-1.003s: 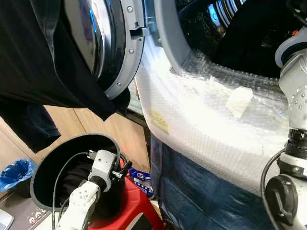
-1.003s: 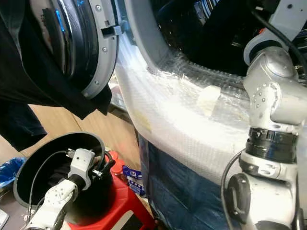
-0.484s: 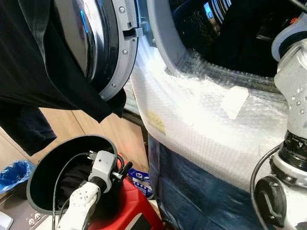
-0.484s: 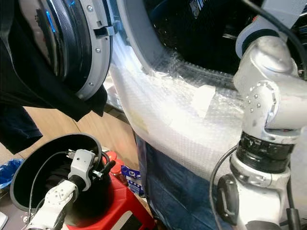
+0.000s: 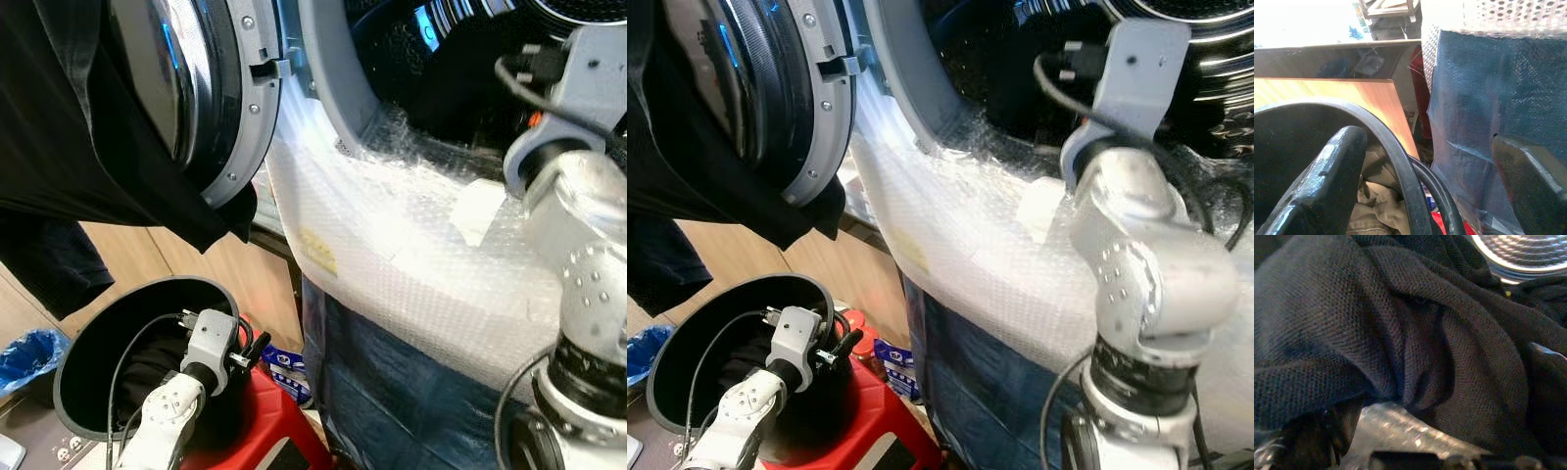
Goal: Clothes washing
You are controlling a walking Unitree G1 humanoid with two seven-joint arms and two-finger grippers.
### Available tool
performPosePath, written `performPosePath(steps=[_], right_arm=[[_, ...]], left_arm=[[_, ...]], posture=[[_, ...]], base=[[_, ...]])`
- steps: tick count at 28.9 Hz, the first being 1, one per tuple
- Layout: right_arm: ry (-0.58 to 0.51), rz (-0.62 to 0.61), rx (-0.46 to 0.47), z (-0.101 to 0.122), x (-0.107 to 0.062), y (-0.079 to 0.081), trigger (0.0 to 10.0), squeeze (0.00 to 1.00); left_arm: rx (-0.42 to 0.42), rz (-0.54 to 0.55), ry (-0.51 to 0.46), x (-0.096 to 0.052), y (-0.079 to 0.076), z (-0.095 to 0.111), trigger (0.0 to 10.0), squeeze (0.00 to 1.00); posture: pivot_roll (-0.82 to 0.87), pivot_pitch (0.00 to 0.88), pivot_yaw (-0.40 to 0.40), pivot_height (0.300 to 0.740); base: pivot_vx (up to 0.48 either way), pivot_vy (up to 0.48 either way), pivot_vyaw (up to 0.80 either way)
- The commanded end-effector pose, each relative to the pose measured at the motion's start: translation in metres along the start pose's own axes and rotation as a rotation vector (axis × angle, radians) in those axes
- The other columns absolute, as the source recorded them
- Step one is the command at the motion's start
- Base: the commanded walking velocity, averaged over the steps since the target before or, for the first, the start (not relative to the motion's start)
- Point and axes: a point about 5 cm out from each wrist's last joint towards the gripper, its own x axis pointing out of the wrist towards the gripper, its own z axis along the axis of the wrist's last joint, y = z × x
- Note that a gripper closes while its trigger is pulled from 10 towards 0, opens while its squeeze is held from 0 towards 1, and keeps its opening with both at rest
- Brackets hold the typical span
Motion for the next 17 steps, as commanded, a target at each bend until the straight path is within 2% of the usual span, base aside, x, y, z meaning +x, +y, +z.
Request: performPosePath(steps=[1,2,4,7,12,17], right_arm=[[0.0,0.072,-0.022,0.0,-0.007,0.006,10.0,0.0],[-0.018,0.119,-0.095,0.0,-0.011,0.006,10.0,0.0],[-0.035,0.157,-0.123,0.002,-0.015,0.004,10.0,0.0],[-0.068,0.179,-0.127,0.008,-0.02,-0.001,10.0,0.0],[-0.141,0.195,-0.073,0.019,-0.026,-0.017,10.0,0.0],[-0.152,0.231,-0.119,0.018,-0.031,-0.021,10.0,0.0]], left_arm=[[0.017,0.008,0.014,-0.003,0.003,-0.003,10.0,0.0],[0.017,0.007,0.012,-0.003,0.003,-0.002,10.0,0.0],[0.017,0.005,0.011,-0.002,0.002,-0.003,10.0,0.0],[0.018,0.003,0.01,-0.002,0.002,-0.002,10.0,0.0],[0.018,0.0,0.008,-0.001,0.001,-0.002,10.0,0.0],[0.018,-0.004,0.009,-0.001,0.001,-0.003,10.0,0.0]], posture=[[-0.02,0.049,0.107,0.74],[-0.02,0.049,0.107,0.74],[-0.02,0.035,0.106,0.74],[-0.03,0.027,0.105,0.74],[-0.03,0.016,0.104,0.74],[-0.03,0.011,0.104,0.74]], base=[[0.0,0.0,0.0],[0.0,0.0,0.0],[0.0,0.0,0.0],[0.0,0.0,0.0],[0.0,0.0,0.0],[0.0,0.0,0.0]])
